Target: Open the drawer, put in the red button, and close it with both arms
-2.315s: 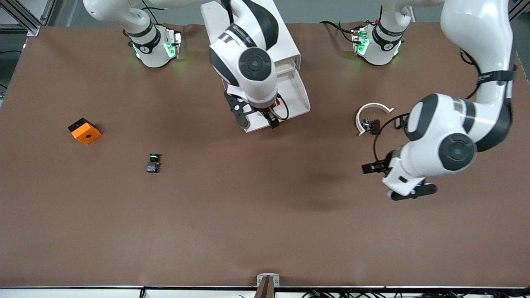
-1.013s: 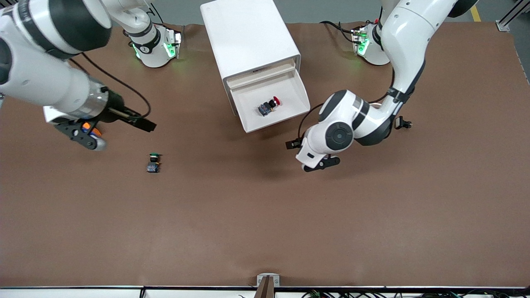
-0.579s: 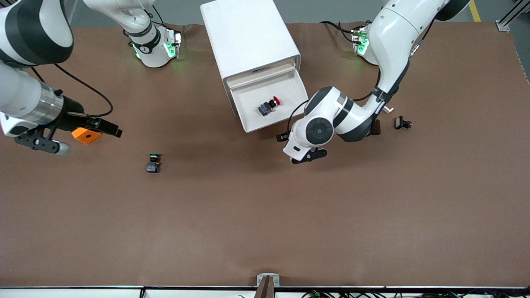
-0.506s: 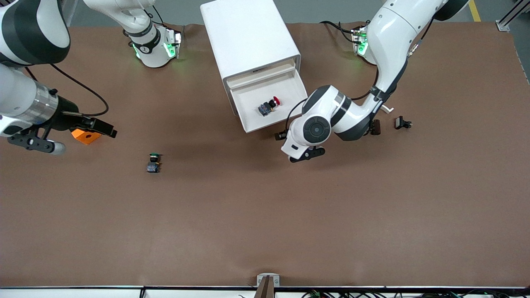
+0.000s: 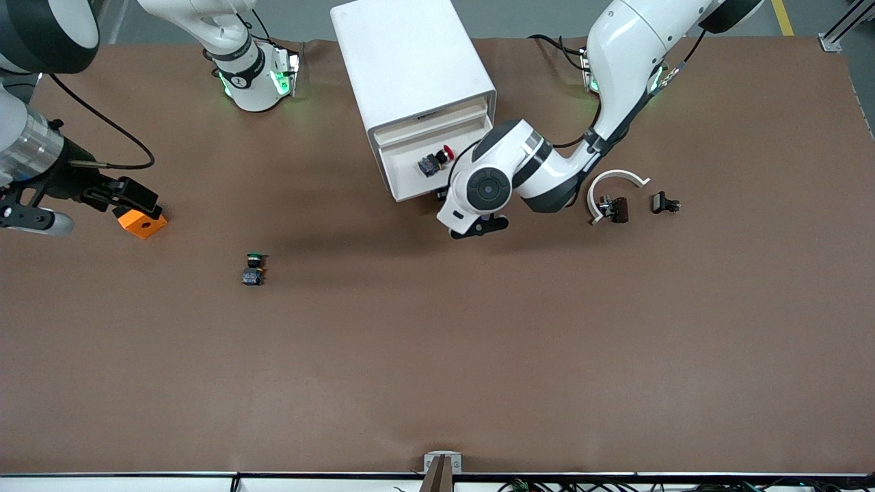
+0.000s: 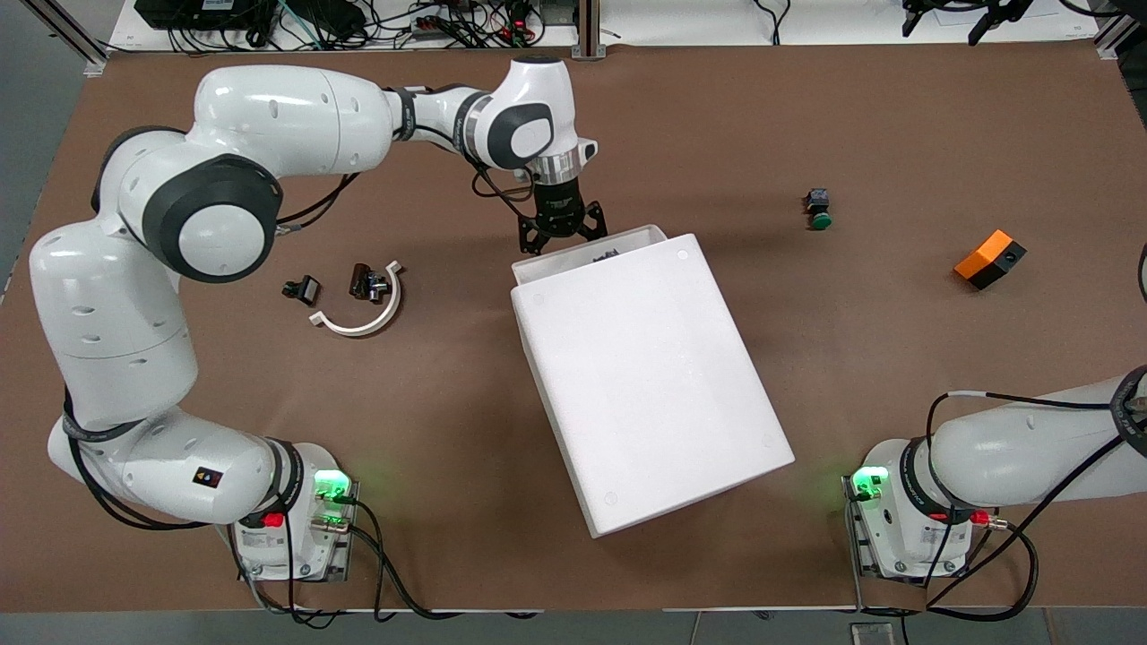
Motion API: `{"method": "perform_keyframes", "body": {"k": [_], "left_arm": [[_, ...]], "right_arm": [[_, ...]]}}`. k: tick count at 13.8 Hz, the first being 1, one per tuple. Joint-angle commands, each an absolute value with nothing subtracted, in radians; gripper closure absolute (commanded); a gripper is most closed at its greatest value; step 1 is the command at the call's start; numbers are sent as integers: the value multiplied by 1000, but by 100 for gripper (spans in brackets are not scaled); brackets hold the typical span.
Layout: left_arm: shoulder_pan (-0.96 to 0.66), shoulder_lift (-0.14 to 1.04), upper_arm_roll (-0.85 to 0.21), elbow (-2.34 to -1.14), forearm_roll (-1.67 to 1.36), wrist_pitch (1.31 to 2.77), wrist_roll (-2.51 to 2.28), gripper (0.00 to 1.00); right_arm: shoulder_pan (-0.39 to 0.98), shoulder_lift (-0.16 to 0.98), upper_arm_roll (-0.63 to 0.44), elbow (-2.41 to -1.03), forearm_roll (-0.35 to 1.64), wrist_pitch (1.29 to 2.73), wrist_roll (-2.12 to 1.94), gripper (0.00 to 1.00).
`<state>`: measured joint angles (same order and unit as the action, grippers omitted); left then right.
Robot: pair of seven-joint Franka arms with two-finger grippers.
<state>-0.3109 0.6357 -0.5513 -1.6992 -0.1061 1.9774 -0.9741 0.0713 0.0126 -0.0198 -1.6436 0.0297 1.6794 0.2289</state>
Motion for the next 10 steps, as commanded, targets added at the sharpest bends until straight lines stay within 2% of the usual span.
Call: {"method": "perform_keyframes", "body": {"k": [1,10], "left_arm": [[-302,617,-604,-1746,-121,1971,-1000,0],[-328,624,-689,-1799,-123,1979,-1077,0]], "right_arm": [[28,11,-6,-1585,15,1643,203,0],[-18,12,-3,-1503,14,1606,155,0]]}}
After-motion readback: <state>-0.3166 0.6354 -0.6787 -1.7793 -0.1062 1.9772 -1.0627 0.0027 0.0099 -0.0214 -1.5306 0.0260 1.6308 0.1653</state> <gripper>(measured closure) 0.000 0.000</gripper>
